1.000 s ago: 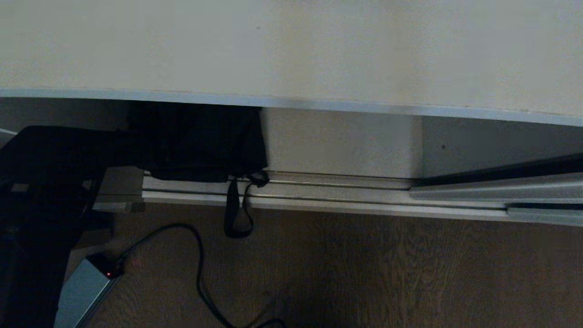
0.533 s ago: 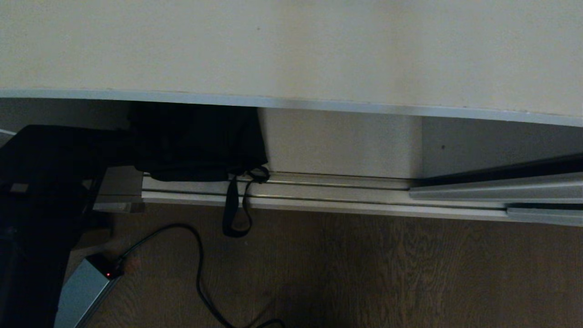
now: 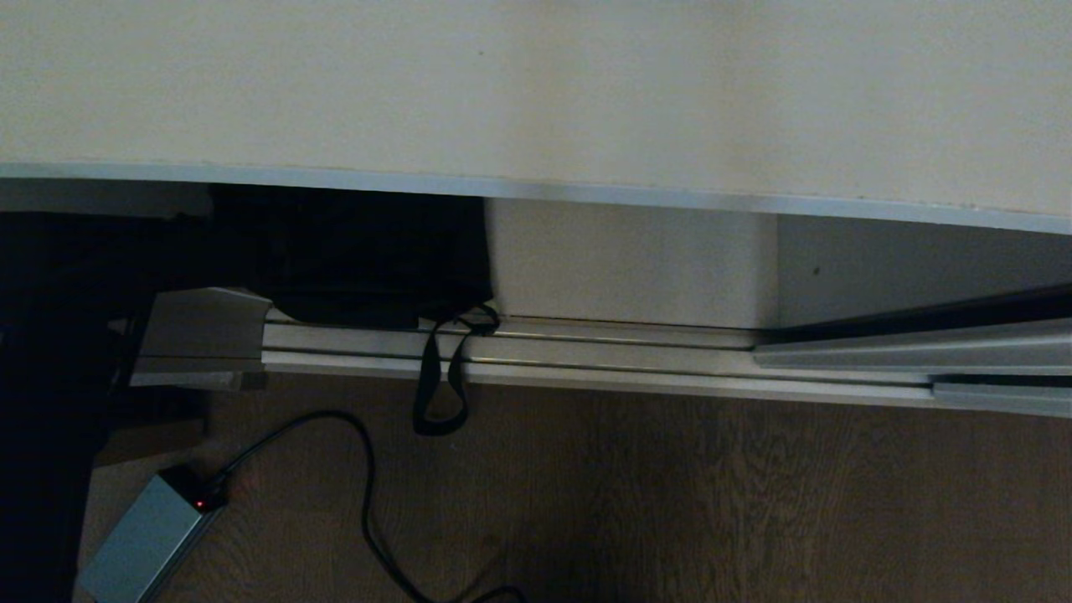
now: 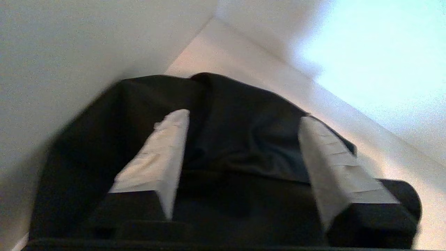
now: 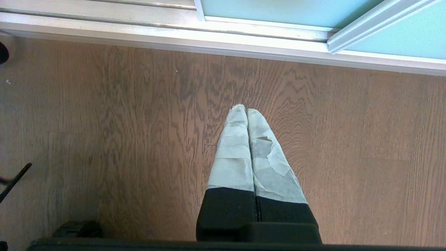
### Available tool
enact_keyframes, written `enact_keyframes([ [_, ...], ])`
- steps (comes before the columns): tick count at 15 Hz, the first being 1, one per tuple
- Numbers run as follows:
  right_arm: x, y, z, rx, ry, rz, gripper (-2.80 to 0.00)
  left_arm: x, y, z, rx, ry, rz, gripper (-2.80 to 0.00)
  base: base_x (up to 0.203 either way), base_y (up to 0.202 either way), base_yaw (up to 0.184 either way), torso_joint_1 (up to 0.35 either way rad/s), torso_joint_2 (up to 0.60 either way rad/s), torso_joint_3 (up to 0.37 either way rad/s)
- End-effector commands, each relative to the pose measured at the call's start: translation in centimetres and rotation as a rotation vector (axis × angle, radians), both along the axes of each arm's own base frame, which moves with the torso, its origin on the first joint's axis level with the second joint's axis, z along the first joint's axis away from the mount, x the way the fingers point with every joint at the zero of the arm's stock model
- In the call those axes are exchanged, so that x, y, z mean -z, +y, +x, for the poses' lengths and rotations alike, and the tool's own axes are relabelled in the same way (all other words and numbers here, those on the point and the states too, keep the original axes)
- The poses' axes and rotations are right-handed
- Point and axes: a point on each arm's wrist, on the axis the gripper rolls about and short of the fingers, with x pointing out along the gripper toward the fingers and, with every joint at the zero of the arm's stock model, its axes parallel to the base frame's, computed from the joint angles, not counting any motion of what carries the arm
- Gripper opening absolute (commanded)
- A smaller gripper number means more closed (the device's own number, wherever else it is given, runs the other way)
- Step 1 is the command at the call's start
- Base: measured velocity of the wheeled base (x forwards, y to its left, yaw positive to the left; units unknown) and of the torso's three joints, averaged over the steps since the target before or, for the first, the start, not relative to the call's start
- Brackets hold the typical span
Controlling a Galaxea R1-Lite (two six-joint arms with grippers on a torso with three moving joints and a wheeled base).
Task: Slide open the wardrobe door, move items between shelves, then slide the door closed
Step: Place the bag on the lower shelf
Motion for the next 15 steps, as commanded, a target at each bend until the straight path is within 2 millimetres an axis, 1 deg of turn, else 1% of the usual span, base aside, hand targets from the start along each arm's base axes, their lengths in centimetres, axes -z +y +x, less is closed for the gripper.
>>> enact_keyframes([
  [1, 0.0, 0.0, 0.0, 0.000, -0.003, 0.000, -2.80, -1.0, -0.1, -0.8, 0.011, 0.043, -0.013, 0.00, 0.000, 0.000, 0.000, 0.000, 0.00, 0.000],
  [2, 0.1, 0.0, 0.0, 0.000, -0.002, 0.000, -2.80, -0.9, -0.2, -0.8, 0.016, 0.081, -0.015, 0.00, 0.000, 0.000, 0.000, 0.000, 0.00, 0.000],
  [5, 0.0, 0.0, 0.0, 0.000, -0.003, 0.000, -2.80, -0.2, -0.6, -0.6, 0.041, 0.111, -0.039, 0.00, 0.000, 0.000, 0.000, 0.000, 0.00, 0.000],
  [7, 0.0, 0.0, 0.0, 0.000, -0.003, 0.000, -2.80, 0.4, -2.0, -0.5, 0.086, 0.137, -0.072, 0.00, 0.000, 0.000, 0.000, 0.000, 0.00, 0.000],
  [9, 0.0, 0.0, 0.0, 0.000, -0.003, 0.000, -2.80, 0.9, -2.7, -0.3, 0.109, 0.182, -0.088, 0.00, 0.000, 0.000, 0.000, 0.000, 0.00, 0.000],
  [15, 0.0, 0.0, 0.0, 0.000, -0.003, 0.000, -2.80, 1.4, -3.0, -0.1, 0.105, 0.189, -0.092, 0.00, 0.000, 0.000, 0.000, 0.000, 0.00, 0.000],
])
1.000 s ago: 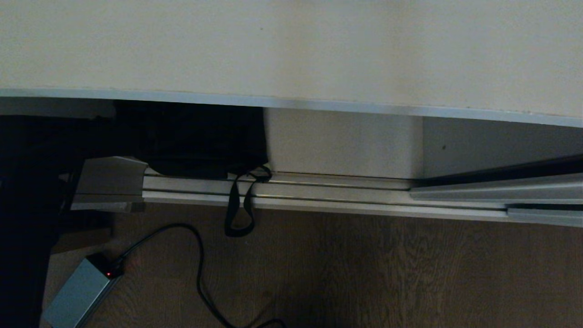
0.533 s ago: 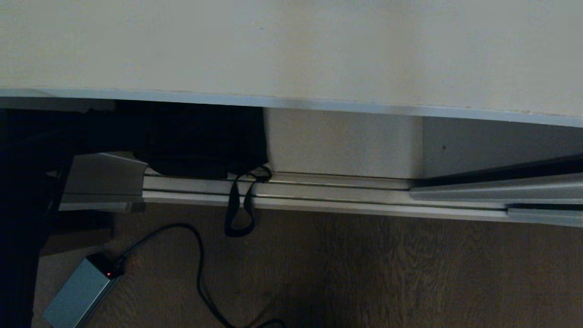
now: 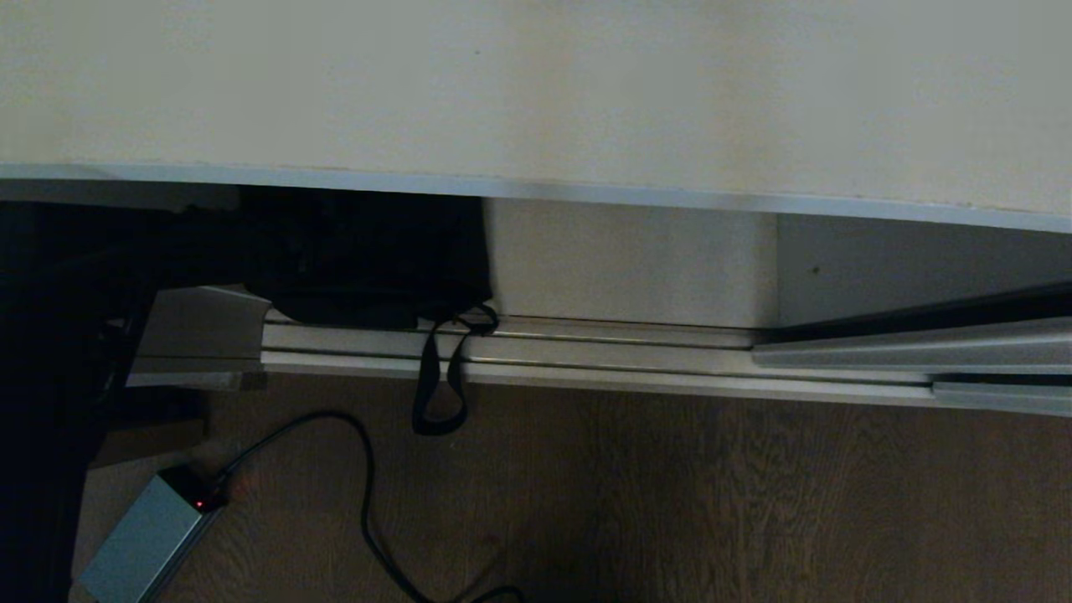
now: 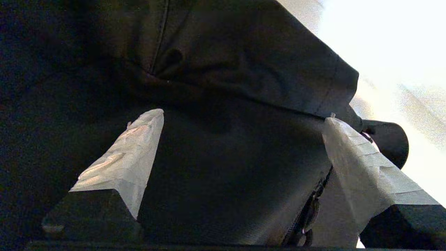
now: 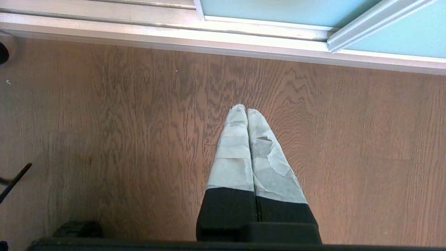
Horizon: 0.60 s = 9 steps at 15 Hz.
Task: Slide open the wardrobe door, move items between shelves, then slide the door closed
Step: Place the bag on the lower shelf
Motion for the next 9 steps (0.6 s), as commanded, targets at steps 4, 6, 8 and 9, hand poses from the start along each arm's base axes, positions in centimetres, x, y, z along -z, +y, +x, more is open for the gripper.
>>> enact_keyframes([
  [4, 0.05, 0.00, -0.01, 0.000, -0.002, 0.000, -2.80, 0.33, -0.02, 0.24, -0.001, 0.002, -0.004, 0.00, 0.000, 0.000, 0.000, 0.000, 0.00, 0.000],
  [6, 0.01, 0.00, -0.03, 0.000, -0.003, 0.000, -2.80, 0.37, -0.03, 0.29, 0.001, 0.005, -0.003, -2.80, 0.000, 0.000, 0.000, 0.000, 0.00, 0.000],
  [8, 0.01, 0.00, -0.02, 0.000, -0.003, 0.000, -2.80, 0.56, -0.04, 0.35, 0.001, 0.010, -0.003, -2.80, 0.000, 0.000, 0.000, 0.000, 0.00, 0.000],
  [9, 0.01, 0.00, -0.03, 0.000, -0.003, 0.000, -2.80, 0.66, -0.05, 0.40, 0.003, 0.013, -0.003, -2.80, 0.000, 0.000, 0.000, 0.000, 0.00, 0.000],
])
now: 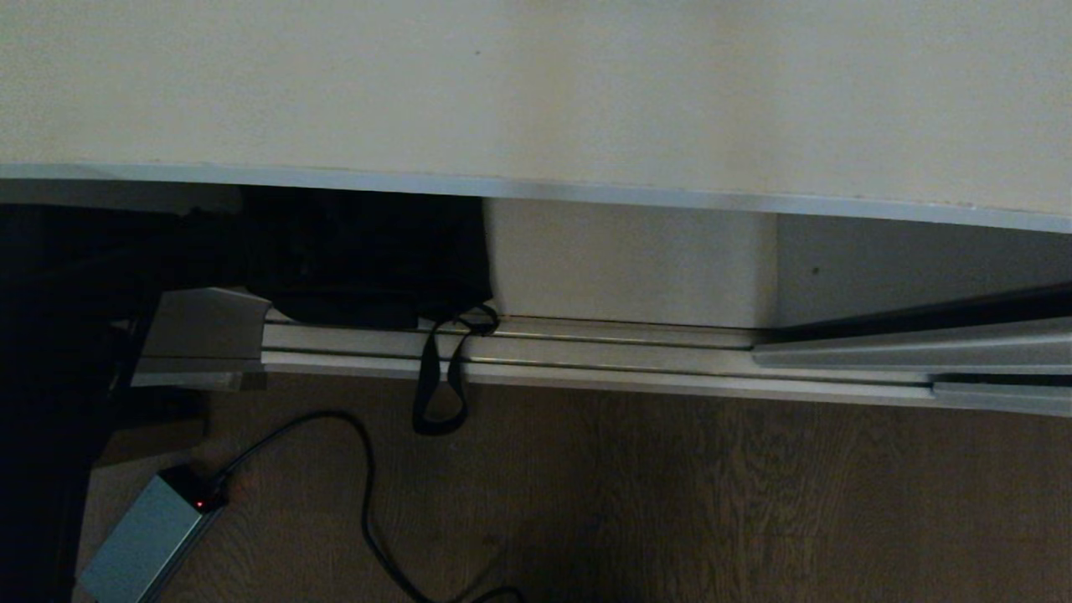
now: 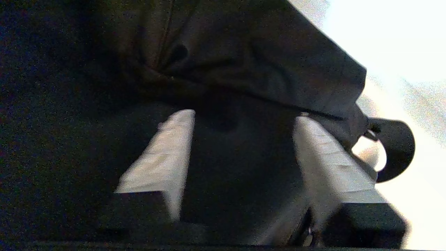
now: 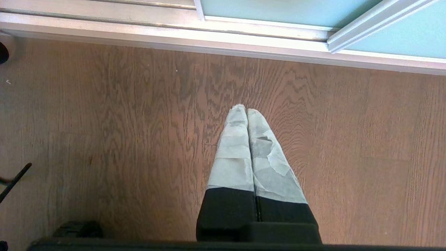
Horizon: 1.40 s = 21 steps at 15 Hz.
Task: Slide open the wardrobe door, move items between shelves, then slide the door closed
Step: Place the bag on the lower shelf
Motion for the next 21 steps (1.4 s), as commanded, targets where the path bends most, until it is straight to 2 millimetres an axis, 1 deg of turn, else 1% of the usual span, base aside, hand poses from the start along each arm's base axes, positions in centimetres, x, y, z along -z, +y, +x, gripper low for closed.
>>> enact_keyframes([
  [1, 0.0, 0.0, 0.0, 0.000, -0.003, 0.000, -2.80, 0.2, 0.0, 0.1, 0.003, 0.003, -0.003, -2.80, 0.000, 0.000, 0.000, 0.000, 0.00, 0.000],
  [7, 0.0, 0.0, 0.0, 0.000, -0.002, 0.000, -2.80, 0.6, 0.1, 0.2, 0.003, 0.015, -0.010, -2.80, 0.000, 0.000, 0.000, 0.000, 0.00, 0.000],
  [12, 0.0, 0.0, 0.0, 0.000, -0.003, 0.000, -2.80, 0.4, 0.2, 0.2, 0.006, 0.010, -0.009, -2.80, -0.012, 0.000, 0.000, 0.002, 0.00, 0.000],
  [17, 0.0, 0.0, 0.0, 0.000, -0.003, 0.000, -2.80, 0.3, 0.2, 0.1, 0.004, 0.009, -0.010, -2.80, -0.188, 0.000, 0.000, 0.005, 0.00, 0.002],
  [19, 0.0, 0.0, 0.0, 0.000, -0.003, 0.000, -2.80, -0.3, 0.3, -0.3, 0.003, 0.002, -0.005, -2.80, -0.178, 0.000, 0.001, 0.001, 0.00, 0.001],
  [21, 0.0, 0.0, 0.0, 0.000, -0.003, 0.000, -2.80, -0.5, 0.3, -0.9, 0.009, 0.024, 0.015, -2.80, -0.035, 0.000, -0.001, 0.000, 0.00, 0.001],
])
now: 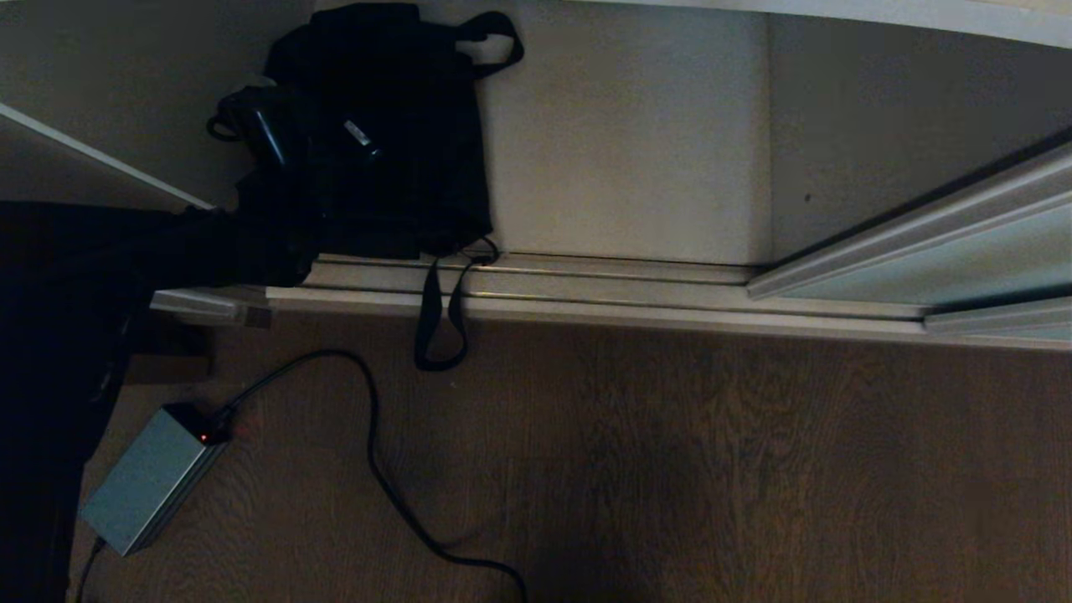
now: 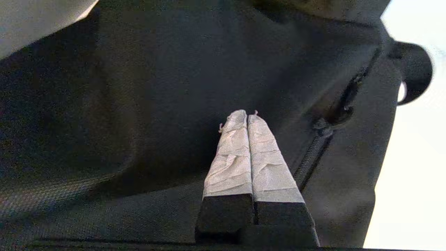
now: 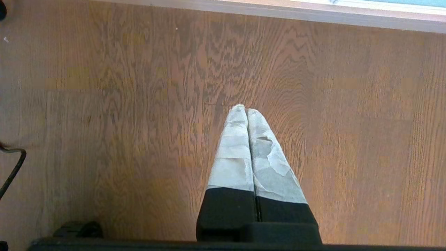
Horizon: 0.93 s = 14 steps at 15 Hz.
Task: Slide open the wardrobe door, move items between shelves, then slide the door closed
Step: Place the bag on the lower shelf
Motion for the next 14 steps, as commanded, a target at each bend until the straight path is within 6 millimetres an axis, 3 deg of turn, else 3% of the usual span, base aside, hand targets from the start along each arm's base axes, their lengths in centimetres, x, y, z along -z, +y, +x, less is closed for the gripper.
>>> enact_keyframes([
  [1, 0.0, 0.0, 0.0, 0.000, -0.002, 0.000, -2.80, -0.1, 0.1, -0.9, 0.014, 0.032, 0.028, -2.80, 0.000, 0.000, 0.000, 0.000, 0.00, 0.000],
  [7, 0.0, 0.0, 0.0, 0.000, -0.003, 0.000, -2.80, 3.6, -0.5, -4.7, 0.167, 0.231, 0.186, -2.80, 0.000, 0.000, 0.000, 0.000, 0.00, 0.000],
  [10, 0.0, 0.0, 0.0, 0.000, -0.003, 0.000, -2.80, 4.7, -3.1, -6.9, 0.244, 0.286, 0.224, -2.80, 0.000, 0.000, 0.000, 0.000, 0.00, 0.000],
  [14, 0.1, 0.0, 0.0, 0.000, -0.002, 0.000, -2.80, 7.6, -6.0, -9.8, 0.324, 0.390, 0.393, -2.80, 0.000, 0.000, 0.000, 0.000, 0.00, 0.000],
])
